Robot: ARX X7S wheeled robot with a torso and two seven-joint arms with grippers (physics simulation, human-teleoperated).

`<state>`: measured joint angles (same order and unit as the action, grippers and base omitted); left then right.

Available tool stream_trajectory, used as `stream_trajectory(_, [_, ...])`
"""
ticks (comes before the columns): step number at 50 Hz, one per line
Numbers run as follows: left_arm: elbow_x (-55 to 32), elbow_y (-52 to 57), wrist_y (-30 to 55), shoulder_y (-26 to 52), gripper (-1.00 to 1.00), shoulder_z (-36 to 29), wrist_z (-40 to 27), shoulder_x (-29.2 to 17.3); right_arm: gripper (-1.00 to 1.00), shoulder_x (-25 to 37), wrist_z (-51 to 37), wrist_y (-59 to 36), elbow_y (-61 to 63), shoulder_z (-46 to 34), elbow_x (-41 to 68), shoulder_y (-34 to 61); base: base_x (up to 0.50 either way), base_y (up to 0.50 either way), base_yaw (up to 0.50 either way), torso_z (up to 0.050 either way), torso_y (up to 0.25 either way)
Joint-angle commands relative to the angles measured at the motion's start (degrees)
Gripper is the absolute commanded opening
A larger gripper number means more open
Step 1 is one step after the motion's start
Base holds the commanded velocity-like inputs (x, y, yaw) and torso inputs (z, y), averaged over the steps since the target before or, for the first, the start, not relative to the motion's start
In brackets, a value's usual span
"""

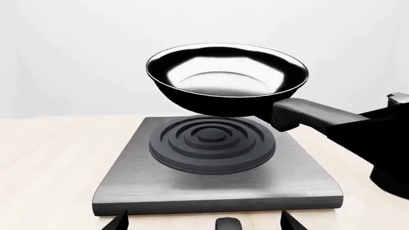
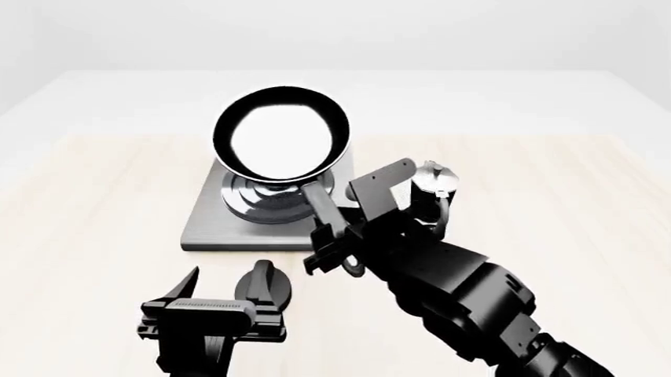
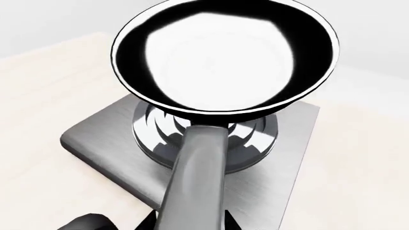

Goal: Put the frying pan on the stove.

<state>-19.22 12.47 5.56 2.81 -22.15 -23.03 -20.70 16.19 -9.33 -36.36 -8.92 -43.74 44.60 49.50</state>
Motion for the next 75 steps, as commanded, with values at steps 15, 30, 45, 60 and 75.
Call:
stream_trajectory(15, [0.04,-0.2,-0.49,-0.05,1.0,-0.22,-0.33,-0.19,-1.0,-1.62,0.61,0.2,-1.72,0.23,-3.05,2.65,0.0,0.0,0.0,0.001,0.002])
stream_trajectory(30, [-0.1,-0.1,-0.48,-0.03,1.0,-0.34,-0.47,-0.4,-1.0,-2.43,1.49,-0.59,-3.84,-0.51,-2.82,3.58,0.0,0.0,0.0,0.001,0.002])
stream_trajectory(45, [-0.21,-0.25,-0.79,0.0,1.0,-0.51,-0.58,-0.38,-1.0,-3.14,1.89,-1.81,-5.94,-1.24,-2.92,5.33,0.0,0.0,0.0,0.0,0.002])
stream_trajectory(60, [-0.49,0.1,-0.98,-0.26,1.0,-0.38,-0.83,-0.68,-1.0,-3.78,2.02,-1.23,-7.65,-1.85,-3.63,6.02,0.0,0.0,0.0,0.001,0.001])
stream_trajectory(75, [-0.88,-0.42,-1.88,-0.67,1.0,-0.18,-0.76,-0.82,-1.0,-4.65,2.31,-0.83,-9.11,-2.66,-4.14,6.58,0.0,0.0,0.0,0.001,0.002])
